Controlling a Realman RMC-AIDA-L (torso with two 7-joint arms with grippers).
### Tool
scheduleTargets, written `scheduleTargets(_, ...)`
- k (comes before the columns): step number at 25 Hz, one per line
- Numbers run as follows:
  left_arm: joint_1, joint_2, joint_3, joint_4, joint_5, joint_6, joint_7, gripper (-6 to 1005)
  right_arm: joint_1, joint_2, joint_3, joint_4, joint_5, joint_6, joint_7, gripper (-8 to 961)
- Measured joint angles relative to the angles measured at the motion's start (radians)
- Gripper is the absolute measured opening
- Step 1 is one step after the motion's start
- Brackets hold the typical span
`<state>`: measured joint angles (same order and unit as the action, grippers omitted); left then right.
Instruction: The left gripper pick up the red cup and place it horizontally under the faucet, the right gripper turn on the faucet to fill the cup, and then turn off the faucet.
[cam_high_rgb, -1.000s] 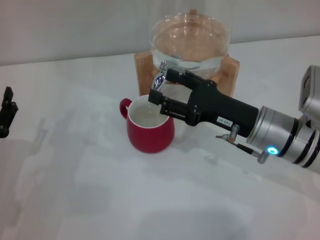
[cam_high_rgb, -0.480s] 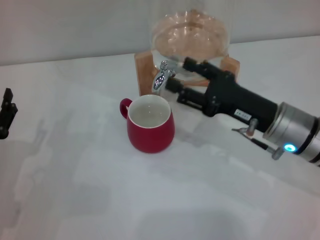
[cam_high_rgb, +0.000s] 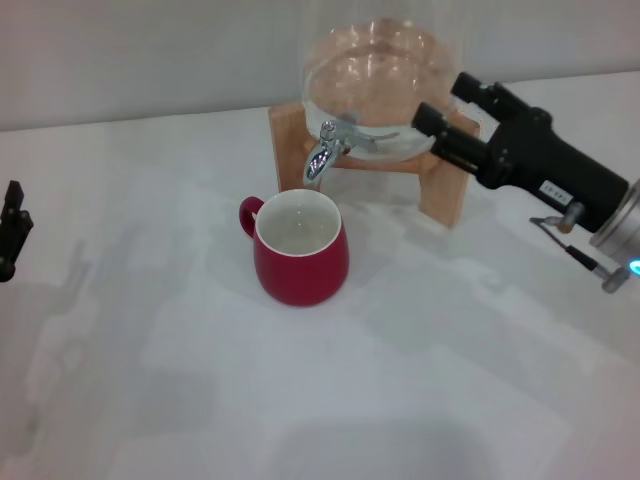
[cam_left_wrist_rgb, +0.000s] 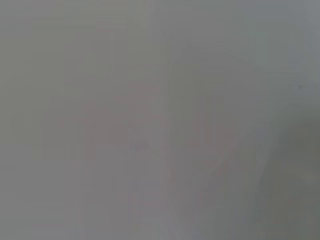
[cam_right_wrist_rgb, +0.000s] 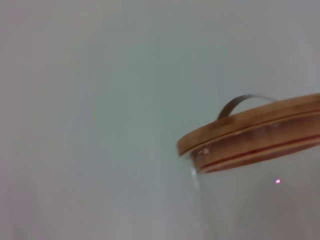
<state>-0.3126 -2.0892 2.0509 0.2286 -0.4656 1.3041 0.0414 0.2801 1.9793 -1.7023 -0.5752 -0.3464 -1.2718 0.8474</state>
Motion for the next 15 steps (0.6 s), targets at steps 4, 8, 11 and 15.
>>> scheduleTargets(4,-0.001,0.0,0.0,-0.001,-0.004,0.0,0.002,825,-0.009,-0.004,0.048,0.004,-0.002,0.001,-0.001,840)
scheduleTargets(8,-0.001,0.001,-0.005,-0.002,-0.007,0.0,0.002,826,-0.024,-0.004,0.112,0.006,-0.003,0.007,-0.015,840)
scheduleTargets(11,0.0,0.001,-0.009,-0.002,-0.009,0.0,0.003,826,-0.031,-0.004,0.153,0.008,-0.003,0.013,-0.026,840)
scheduleTargets(15,-0.001,0.003,-0.011,-0.003,-0.023,0.0,0.003,827,-0.034,-0.004,0.214,0.027,-0.004,0.019,-0.047,840)
